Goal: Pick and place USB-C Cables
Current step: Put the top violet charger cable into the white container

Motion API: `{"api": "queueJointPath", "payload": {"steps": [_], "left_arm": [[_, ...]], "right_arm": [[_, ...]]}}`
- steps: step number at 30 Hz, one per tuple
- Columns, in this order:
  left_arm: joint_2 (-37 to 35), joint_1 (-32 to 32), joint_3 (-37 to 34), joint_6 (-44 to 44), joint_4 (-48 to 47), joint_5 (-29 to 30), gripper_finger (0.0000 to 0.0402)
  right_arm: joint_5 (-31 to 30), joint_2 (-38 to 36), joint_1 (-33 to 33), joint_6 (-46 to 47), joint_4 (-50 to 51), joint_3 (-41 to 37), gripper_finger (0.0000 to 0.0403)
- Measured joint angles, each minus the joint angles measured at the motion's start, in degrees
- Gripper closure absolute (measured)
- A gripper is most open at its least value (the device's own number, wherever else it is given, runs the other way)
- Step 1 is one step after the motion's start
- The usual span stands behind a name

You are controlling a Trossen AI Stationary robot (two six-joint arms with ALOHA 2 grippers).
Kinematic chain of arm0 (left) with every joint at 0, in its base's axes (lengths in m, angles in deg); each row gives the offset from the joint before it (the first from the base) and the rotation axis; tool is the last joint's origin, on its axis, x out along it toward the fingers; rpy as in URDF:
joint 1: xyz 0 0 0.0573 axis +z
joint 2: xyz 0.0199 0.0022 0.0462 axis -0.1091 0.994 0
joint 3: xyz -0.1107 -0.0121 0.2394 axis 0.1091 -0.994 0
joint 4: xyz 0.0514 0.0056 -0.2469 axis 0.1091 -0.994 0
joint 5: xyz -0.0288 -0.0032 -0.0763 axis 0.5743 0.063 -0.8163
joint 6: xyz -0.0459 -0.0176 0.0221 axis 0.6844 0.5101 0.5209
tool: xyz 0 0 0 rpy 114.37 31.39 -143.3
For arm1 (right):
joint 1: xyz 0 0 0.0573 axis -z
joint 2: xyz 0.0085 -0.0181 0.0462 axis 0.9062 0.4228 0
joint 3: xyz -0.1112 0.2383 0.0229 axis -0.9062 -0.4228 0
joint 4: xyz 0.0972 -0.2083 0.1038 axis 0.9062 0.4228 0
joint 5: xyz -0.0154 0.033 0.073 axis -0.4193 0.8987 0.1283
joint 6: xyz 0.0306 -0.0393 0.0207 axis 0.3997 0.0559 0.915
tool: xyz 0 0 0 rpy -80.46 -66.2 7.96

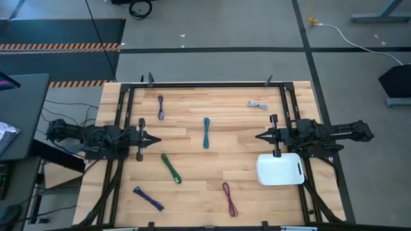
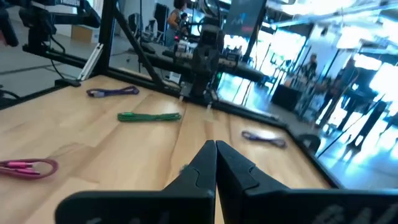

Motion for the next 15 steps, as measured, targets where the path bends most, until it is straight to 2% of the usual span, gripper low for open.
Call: {"api": "queueJointPath", "payload": {"steps": [15], "left_arm": [[0.00, 0.11, 0.00, -0.02, -0.01, -0.02, 0.0392]], "right_arm": [[1.09, 0.00, -0.02, 2.63, -8.84, 0.00, 0.0395]]}}
